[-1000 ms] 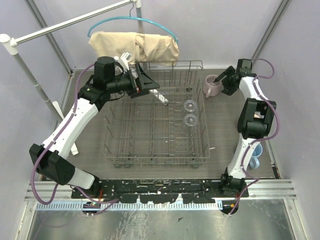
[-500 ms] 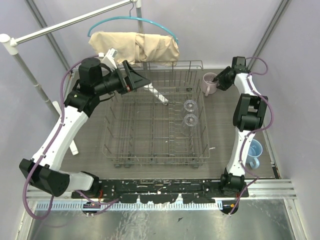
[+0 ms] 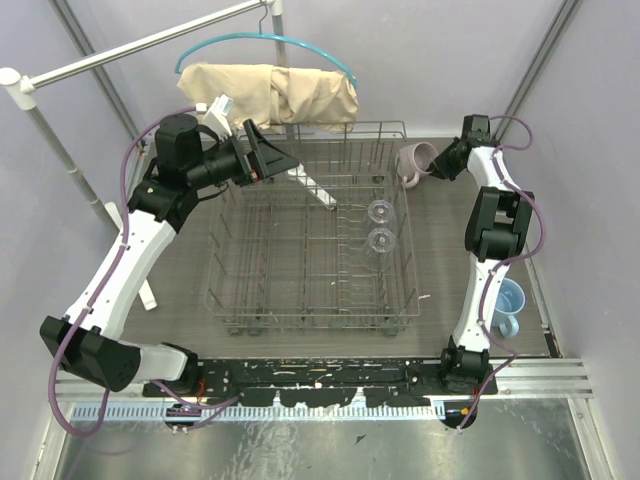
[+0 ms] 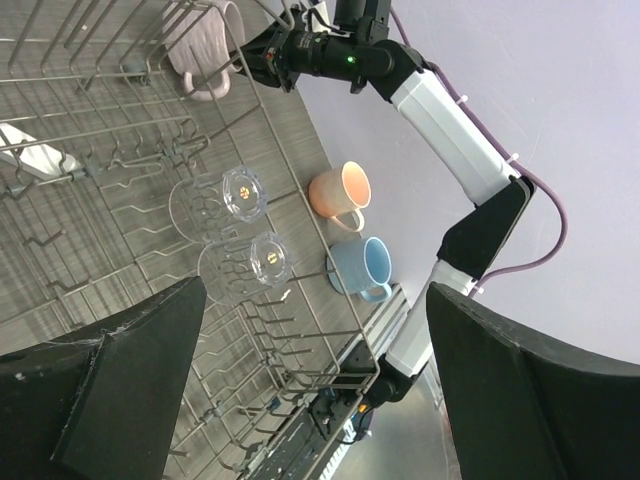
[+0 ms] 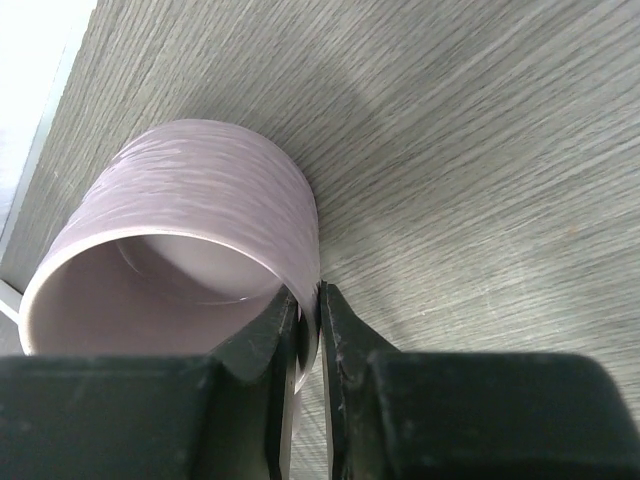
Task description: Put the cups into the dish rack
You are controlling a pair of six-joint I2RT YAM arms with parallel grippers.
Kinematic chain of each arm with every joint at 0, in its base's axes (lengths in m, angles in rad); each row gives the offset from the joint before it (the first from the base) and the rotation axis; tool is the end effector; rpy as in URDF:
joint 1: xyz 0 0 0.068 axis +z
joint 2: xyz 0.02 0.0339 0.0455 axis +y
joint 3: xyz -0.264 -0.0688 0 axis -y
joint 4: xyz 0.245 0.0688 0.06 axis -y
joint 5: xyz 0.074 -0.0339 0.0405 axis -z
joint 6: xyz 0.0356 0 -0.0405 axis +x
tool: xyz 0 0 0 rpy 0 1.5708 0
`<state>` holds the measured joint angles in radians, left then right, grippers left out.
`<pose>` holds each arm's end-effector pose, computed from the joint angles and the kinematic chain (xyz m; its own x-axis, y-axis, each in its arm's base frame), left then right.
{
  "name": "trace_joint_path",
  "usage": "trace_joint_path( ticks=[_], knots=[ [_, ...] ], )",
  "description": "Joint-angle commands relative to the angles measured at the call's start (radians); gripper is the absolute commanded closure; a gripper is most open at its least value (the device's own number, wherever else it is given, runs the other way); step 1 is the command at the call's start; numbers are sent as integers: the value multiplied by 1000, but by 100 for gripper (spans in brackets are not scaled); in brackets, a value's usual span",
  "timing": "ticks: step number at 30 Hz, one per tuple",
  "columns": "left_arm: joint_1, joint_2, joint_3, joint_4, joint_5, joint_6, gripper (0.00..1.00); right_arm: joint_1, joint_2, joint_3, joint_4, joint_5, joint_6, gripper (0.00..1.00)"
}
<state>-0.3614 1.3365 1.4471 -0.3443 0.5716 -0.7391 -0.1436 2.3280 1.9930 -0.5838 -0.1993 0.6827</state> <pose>0.2707 -0.1229 0.4329 -0.6920 -0.3441 -0.6346 0.4377 0.4991 -0.7479 0.5142 -0.0672 0.1949 -0.5969 0.7111 -0.3715 0.5129 0.6943 0.5049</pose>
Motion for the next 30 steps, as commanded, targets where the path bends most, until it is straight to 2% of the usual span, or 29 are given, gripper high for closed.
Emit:
trace_joint_path(
  ticks=[1, 3, 12, 17, 30],
  knots=[
    [9, -22, -34, 29, 27, 15, 2, 6, 20, 13, -4, -19, -23, 93],
    [10, -31, -45, 26, 25, 15, 2, 7, 16, -12, 31, -25, -20, 99],
    [11, -26, -31, -23, 38, 13, 2, -7, -57, -158, 196, -165, 42, 99],
    [11, -14, -30, -31, 58, -2, 2, -52, -162, -268, 297, -206, 89, 99],
    [10, 12, -72, 72, 185, -147, 2, -196, -484, -472, 463, -336, 186, 99]
  ],
)
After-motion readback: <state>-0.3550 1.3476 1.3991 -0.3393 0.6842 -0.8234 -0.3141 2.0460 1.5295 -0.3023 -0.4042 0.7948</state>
